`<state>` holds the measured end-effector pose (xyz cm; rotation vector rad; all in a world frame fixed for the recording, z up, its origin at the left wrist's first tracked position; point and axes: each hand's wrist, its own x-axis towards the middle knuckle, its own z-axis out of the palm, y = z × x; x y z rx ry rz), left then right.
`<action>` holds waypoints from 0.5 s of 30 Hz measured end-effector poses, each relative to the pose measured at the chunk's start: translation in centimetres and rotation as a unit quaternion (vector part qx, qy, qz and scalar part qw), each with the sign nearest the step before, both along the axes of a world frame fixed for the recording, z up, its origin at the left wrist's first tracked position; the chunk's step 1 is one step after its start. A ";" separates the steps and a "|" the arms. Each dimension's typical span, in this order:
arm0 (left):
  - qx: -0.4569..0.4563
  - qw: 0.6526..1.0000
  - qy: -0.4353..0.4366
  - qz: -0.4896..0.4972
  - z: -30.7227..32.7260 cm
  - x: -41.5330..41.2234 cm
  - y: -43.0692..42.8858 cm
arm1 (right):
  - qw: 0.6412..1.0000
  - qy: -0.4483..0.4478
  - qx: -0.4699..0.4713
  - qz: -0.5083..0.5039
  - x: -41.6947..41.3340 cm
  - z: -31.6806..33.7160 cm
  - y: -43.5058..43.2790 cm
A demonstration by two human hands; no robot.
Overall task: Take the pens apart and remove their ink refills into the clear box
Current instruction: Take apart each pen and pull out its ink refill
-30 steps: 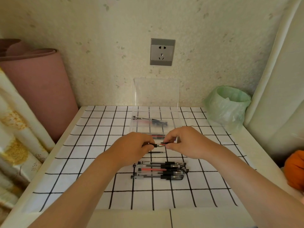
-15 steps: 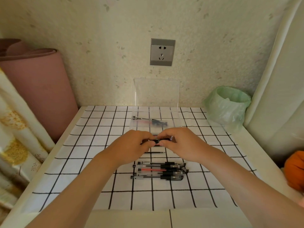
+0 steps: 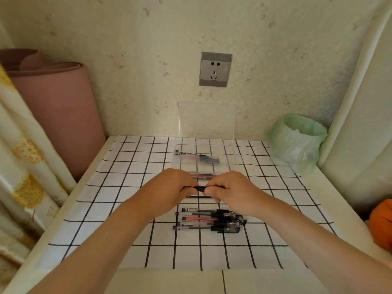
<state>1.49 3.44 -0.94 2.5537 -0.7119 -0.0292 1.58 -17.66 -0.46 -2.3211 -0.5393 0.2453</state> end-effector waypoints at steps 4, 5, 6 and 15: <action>0.008 1.000 -0.020 0.016 0.2 0.3 0.3 | 0.996 -0.063 -0.065 0.012 0.0 0.0 1.1; 0.010 0.999 -0.030 0.024 0.3 0.4 0.4 | 0.989 -0.103 -0.107 0.023 0.1 0.1 1.4; 0.016 0.998 -0.048 0.037 0.3 0.5 0.6 | 0.981 -0.128 -0.140 0.031 0.2 0.3 1.7; 0.025 0.977 -0.093 0.192 -1.7 2.5 3.7 | 0.962 -0.173 -0.189 -0.092 4.8 1.4 -0.6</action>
